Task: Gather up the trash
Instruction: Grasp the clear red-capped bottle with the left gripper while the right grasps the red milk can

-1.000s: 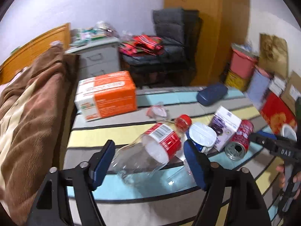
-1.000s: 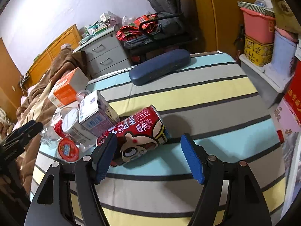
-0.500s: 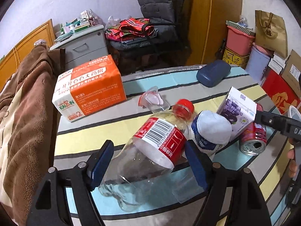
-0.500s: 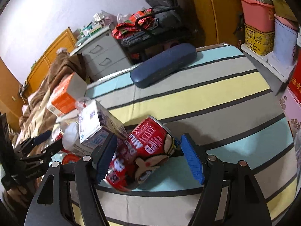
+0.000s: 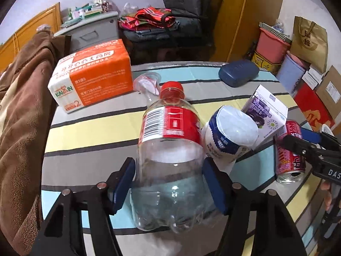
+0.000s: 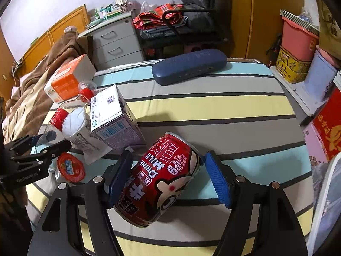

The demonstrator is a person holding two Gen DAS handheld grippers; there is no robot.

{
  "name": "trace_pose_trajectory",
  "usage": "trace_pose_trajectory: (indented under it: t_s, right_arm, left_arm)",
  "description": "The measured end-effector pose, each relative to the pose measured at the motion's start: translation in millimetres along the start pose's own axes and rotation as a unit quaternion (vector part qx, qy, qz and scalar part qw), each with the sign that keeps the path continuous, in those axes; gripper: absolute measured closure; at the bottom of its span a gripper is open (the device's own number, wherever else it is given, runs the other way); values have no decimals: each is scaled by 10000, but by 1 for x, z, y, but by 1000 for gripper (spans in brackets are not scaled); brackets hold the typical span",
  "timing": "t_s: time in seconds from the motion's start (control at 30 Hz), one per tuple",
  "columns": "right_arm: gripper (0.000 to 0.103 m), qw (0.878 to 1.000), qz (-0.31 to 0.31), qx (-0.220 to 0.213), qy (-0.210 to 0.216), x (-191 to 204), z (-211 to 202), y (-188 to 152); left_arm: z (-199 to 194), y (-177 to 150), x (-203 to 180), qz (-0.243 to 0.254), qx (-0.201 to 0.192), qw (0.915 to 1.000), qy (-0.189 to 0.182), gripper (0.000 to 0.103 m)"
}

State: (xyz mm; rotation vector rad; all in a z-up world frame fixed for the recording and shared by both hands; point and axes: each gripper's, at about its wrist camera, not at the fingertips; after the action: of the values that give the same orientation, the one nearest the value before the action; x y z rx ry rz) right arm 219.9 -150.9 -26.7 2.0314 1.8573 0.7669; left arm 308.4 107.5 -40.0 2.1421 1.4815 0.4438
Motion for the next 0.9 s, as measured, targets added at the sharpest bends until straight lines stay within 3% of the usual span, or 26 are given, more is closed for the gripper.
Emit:
trace_pose_trajectory:
  t_s: [0.17, 0.3, 0.77, 0.8, 0.87, 0.9]
  right_arm:
    - [31, 9998, -183, 78, -39, 6, -3, -5]
    - [30, 9988, 191, 280, 360, -1, 4, -6]
    - [30, 9964, 524, 502, 435, 5, 12, -23]
    - [32, 9968, 481, 483, 408, 6, 11, -24]
    - [46, 9976, 360, 344, 487, 7, 6, -25]
    - [47, 9978, 356, 302, 467, 7, 4, -26]
  left_arm:
    - [-1, 4, 5, -160, -108, 9998, 107, 35]
    - [-1, 6, 7, -304, -205, 9993, 10, 35]
    - [-12, -12, -5, -491, -243, 9985, -29, 38]
    - [-13, -13, -6, -517, -254, 9983, -43, 38]
    - [-17, -16, -8, -545, -281, 9981, -30, 38]
    - [-18, -18, -10, -530, -293, 9982, -19, 38]
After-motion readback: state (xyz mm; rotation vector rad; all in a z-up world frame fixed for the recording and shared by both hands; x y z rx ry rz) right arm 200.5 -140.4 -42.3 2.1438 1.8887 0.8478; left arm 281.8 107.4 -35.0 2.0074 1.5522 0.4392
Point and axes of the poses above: each gripper's, at about its wrist camera, not at the fingertips, and z roughly the way its jaws point, x to its left, y to its top, and after that the axes turned 6 degrees about z, right-handed
